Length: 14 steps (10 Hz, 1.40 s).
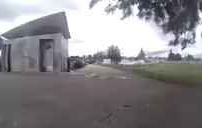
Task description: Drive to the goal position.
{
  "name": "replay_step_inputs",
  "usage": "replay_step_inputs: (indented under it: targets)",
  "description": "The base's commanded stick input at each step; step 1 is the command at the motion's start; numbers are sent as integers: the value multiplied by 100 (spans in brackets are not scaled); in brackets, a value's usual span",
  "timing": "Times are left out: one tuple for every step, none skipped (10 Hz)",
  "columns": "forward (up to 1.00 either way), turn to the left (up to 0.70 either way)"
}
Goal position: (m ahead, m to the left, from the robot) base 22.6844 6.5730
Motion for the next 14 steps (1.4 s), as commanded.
replay_step_inputs:
  targets:
    - [100,-27]
    - [100,-27]
    - [100,-27]
    - [100,-25]
    - [100,-17]
    - [100,-9]
    - [100,-2]
    - [100,0]
    - [100,0]
    - [100,0]
    - [100,0]
    - [100,0]
    - [100,0]
    - [100,0]
